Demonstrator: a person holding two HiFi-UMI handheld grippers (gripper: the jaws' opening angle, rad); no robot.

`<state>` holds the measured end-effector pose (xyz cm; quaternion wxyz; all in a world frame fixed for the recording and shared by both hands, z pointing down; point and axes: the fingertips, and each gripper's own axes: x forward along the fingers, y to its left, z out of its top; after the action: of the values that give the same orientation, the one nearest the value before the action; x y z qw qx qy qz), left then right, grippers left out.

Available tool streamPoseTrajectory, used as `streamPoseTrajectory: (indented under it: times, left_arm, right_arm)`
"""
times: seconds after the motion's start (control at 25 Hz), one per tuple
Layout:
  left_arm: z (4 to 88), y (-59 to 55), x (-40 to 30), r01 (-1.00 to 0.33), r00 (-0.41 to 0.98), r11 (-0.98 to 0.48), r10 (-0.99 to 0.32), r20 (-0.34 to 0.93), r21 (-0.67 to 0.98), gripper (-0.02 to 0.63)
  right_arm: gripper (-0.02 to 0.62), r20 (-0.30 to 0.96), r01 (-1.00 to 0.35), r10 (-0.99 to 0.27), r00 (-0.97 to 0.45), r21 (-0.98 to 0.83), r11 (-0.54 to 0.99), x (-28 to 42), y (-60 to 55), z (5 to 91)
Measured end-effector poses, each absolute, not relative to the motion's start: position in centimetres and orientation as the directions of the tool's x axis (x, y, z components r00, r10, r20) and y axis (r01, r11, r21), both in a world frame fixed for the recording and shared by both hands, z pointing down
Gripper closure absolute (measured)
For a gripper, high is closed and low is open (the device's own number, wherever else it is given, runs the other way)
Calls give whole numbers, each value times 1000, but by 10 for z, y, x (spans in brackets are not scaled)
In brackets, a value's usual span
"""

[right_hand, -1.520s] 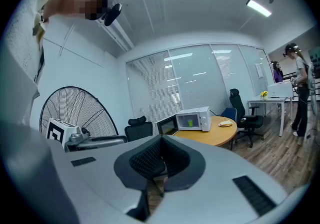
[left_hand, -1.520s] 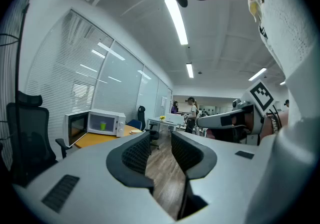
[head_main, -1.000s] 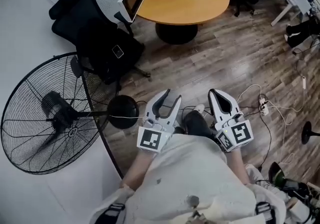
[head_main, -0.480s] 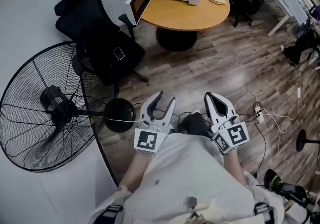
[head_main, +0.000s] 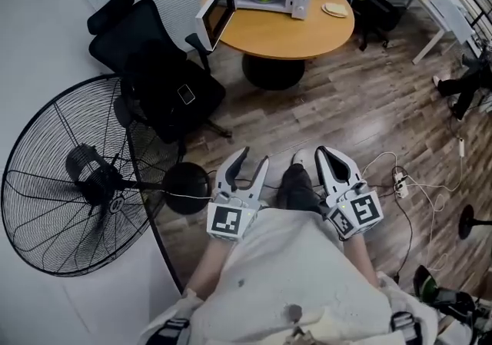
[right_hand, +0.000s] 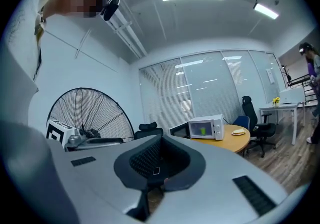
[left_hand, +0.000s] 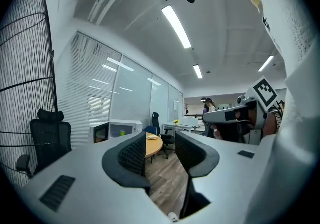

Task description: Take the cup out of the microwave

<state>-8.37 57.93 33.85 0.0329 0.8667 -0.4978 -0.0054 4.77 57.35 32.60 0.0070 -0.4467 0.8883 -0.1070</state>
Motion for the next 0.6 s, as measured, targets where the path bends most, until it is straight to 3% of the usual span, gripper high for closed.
streamPoseTrajectory:
  times: [0.6]
  left_arm:
    - [350, 509, -72, -881, 473, -471, -879, 63, 41, 416]
  right_arm:
    - [588, 108, -775, -778, -619, -244, 583, 61, 493, 347]
